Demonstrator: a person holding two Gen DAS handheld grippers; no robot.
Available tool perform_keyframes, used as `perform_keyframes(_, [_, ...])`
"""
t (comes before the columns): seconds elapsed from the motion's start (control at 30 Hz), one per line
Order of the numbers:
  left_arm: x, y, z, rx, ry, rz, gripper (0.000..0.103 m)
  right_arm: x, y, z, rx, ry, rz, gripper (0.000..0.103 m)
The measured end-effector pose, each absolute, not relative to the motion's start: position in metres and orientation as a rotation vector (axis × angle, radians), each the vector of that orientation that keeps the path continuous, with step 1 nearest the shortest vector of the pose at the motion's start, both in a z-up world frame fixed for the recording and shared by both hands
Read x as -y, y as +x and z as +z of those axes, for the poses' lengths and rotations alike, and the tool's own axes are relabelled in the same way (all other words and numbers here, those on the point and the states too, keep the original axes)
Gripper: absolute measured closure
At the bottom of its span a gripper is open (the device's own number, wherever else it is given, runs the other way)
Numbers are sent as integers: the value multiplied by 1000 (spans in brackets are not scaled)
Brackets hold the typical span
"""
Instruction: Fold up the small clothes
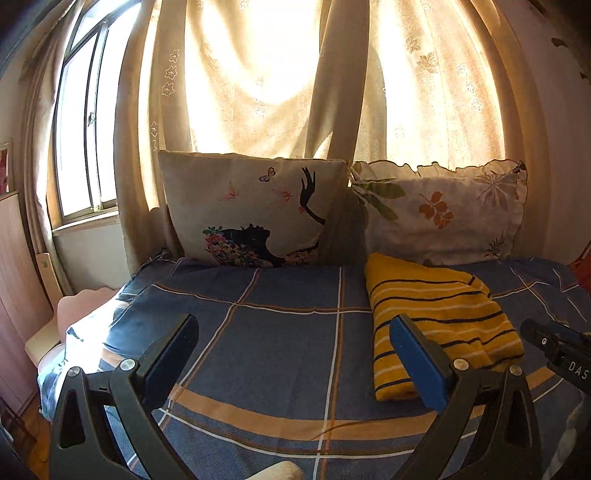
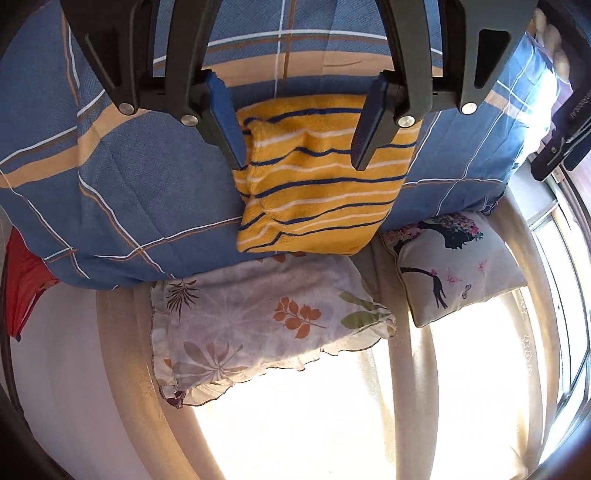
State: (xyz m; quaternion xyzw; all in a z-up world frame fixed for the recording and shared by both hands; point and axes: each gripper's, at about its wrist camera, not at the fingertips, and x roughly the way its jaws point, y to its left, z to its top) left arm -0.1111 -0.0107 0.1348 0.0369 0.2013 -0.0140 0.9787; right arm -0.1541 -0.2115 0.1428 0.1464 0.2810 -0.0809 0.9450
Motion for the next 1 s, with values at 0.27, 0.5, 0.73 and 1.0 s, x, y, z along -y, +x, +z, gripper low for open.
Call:
perform_keyframes(0.27, [12,-103,108,-582,31,-117,0,197,-161,135,-625,256,-194,28])
perform_keyframes(0.5, [14,-99,89,-688,21,-150,0,198,-160,124,-670,275,-201,28])
perform_keyframes(0.73, [13,-91,80,-742,12,-156,0,190,-150,116,-717,250,-188,28])
perform_keyframes(1.0, [13,-89,78,-763,9,-158,0,189,-145,108,-757,238,-189,28])
